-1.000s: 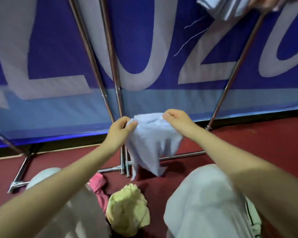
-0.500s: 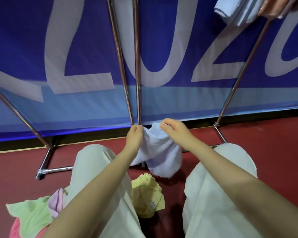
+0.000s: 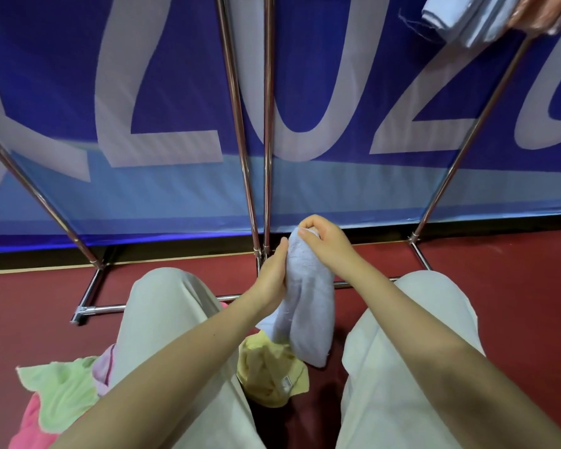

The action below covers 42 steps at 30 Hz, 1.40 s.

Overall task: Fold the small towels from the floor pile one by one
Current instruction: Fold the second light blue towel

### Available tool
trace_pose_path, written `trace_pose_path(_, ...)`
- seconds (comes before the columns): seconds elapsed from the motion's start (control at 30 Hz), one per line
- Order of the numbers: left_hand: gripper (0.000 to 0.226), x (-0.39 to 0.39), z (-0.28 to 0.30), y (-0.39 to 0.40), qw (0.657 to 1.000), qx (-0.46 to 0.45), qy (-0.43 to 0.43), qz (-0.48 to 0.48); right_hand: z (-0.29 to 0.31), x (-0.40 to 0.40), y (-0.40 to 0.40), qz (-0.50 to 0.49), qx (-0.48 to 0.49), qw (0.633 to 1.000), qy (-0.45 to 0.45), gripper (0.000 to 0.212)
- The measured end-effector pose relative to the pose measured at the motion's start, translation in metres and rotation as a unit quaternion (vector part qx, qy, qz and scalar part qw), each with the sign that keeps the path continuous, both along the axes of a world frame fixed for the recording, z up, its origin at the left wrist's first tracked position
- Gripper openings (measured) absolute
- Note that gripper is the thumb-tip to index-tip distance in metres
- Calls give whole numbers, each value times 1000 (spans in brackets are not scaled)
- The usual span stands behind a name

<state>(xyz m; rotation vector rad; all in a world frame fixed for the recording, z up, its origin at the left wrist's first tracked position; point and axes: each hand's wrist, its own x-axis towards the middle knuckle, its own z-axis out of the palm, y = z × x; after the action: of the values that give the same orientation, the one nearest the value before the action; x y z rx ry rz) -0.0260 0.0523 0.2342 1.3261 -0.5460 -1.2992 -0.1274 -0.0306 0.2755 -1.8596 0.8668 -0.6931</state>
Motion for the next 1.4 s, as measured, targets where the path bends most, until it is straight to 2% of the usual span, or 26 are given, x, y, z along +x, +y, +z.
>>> trace_pose_path(0.2, 37, 11, 10, 2, 994, -33, -36, 98, -5, 11, 3, -34, 2, 999, 11, 8)
trace_pose_path(0.33, 24, 26, 18, 1, 983, -12, -19, 185, -12, 13, 9, 49, 34, 997, 58, 12)
trace_pose_path(0.4, 24, 38, 22, -1, 972, -4, -12, 233, -18, 14, 11, 92, 20, 989, 115, 20)
trace_pose_path(0.47, 23, 52, 25, -1, 959, 3, -16, 284, -26, 14, 11, 114, 11, 980, 161, 19)
trace_pose_path(0.6, 24, 82, 31, 6, 933, 7, -16, 360, -42, 7, 7, 141, 56, 959, 238, 46)
trace_pose_path(0.67, 27, 89, 31, 10, 926, 13, -21, 376, -45, 4, 4, 132, 76, 958, 243, 47)
trace_pose_path(0.77, 32, 96, 32, 17, 920, 22, -57, 387, -42, -5, -7, 94, 135, 957, 239, 38)
trace_pose_path(0.87, 36, 104, 31, 22, 911, 6, -80, 404, -38, -14, -17, 9, 202, 964, 171, 16)
trace_pose_path(0.97, 42, 105, 27, 28, 908, -6, -173, 382, -37, -18, -21, -47, 283, 957, 45, 13)
trace_pose_path(1.07, 26, 102, 28, 34, 901, -4, -243, 360, -31, -19, -24, -96, 357, 926, -76, 32)
trace_pose_path(1.13, 14, 98, 31, 37, 900, 3, -259, 351, -23, -19, -21, -118, 379, 903, -165, 34)
trace_pose_path(1.2, 14, 97, 30, 39, 896, 6, -264, 356, -16, -19, -21, -108, 400, 877, -242, 34)
trace_pose_path(1.27, 14, 99, 29, 41, 890, 13, -260, 374, -7, -19, -18, -56, 428, 852, -297, 32)
trace_pose_path(1.4, 13, 105, 26, 42, 877, 21, -246, 413, 3, -15, -13, -5, 462, 814, -352, 22)
